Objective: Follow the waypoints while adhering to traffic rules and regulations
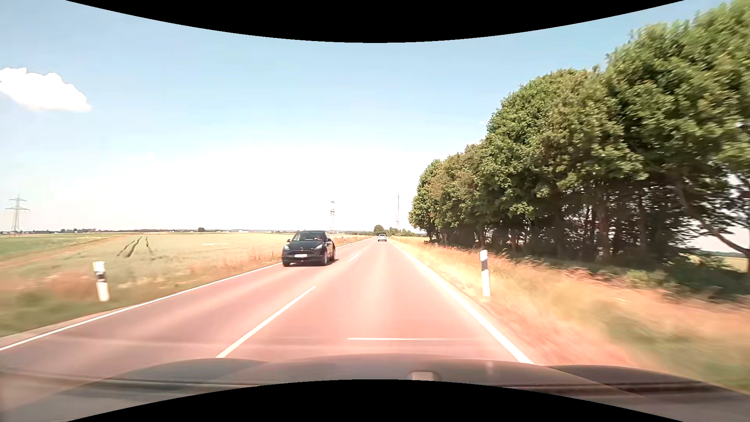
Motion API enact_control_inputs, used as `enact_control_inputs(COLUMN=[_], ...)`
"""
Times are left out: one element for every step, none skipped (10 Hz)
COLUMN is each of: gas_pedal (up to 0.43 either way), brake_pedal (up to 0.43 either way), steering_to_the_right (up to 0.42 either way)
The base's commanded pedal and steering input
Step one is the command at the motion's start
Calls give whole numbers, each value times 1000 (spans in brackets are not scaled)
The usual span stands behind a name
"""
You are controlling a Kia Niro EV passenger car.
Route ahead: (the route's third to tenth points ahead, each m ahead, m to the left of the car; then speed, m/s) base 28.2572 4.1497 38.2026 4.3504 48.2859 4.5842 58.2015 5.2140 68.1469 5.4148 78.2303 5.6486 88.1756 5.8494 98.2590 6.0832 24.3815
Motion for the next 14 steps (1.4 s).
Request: enact_control_inputs(gas_pedal=[260,260,260,260,260,260,260,248,248,248,240,240,240,240], brake_pedal=[0,0,0,0,0,0,0,0,0,0,0,0,0,0], steering_to_the_right=[-5,-5,-5,-5,-4,-3,-3,-3,-3,-3,-2,-3,-3,-2])
